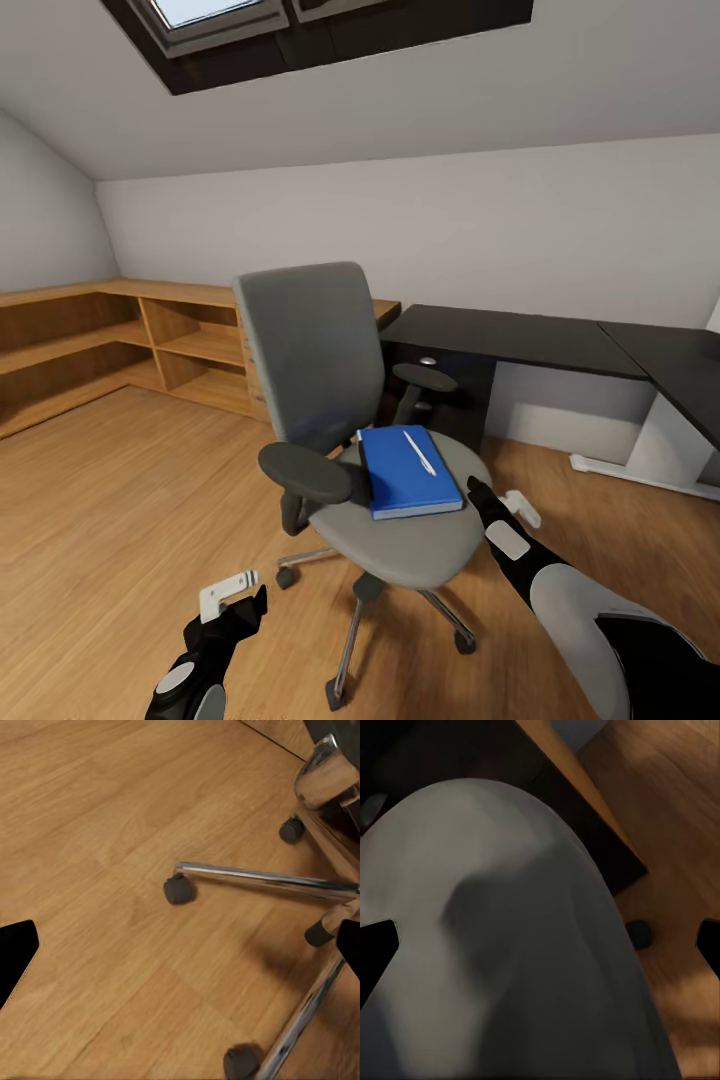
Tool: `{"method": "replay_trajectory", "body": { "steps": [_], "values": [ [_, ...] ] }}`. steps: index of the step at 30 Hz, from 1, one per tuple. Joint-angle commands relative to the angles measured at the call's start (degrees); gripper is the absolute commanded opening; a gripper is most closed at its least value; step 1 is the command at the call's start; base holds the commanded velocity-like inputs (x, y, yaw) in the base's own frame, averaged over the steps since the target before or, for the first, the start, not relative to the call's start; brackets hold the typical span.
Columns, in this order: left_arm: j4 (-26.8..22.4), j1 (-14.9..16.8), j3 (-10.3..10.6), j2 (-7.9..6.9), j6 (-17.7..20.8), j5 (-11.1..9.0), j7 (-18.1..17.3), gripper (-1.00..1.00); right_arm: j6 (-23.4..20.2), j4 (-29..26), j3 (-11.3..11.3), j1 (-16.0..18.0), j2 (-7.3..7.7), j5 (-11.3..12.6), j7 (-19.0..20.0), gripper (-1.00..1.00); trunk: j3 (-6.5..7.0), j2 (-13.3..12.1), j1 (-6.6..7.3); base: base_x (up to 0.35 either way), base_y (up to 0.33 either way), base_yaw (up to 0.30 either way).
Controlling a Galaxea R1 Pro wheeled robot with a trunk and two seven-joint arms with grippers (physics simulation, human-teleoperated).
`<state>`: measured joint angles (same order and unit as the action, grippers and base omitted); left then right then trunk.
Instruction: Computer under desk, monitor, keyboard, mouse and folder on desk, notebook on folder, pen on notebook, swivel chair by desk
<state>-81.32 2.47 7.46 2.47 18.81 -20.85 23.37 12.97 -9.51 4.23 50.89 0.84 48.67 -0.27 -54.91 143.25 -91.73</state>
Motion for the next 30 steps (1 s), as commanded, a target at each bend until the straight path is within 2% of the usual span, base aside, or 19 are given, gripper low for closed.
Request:
{"method": "replay_trajectory", "body": {
  "steps": [1,11,26,30],
  "values": [
    [-0.06,0.03,0.11,-0.01,0.15,-0.51,0.45,1.0,0.03,0.02,0.43,-0.01,-0.04,0.02,-0.02,1.0,-0.06,0.02,0.01,0.0,0.0,0.193],
    [-0.06,0.05,0.13,-0.01,0.17,-0.48,0.45,1.0,0.04,0.02,0.43,-0.01,-0.04,0.02,-0.02,1.0,-0.06,0.02,0.01,0.036,0.026,0.212],
    [0.21,0.08,0.7,0.05,0.25,-0.47,0.44,1.0,0.05,0.02,0.43,-0.01,-0.07,0.02,0.0,1.0,-0.06,0.02,0.01,0.289,0.121,0.219],
    [0.55,0.08,0.84,0.07,0.19,0.17,0.38,1.0,0.07,0.02,0.43,-0.01,-0.08,0.02,0.01,1.0,-0.06,0.02,0.01,0.32,0.056,0.22]
  ]
}}
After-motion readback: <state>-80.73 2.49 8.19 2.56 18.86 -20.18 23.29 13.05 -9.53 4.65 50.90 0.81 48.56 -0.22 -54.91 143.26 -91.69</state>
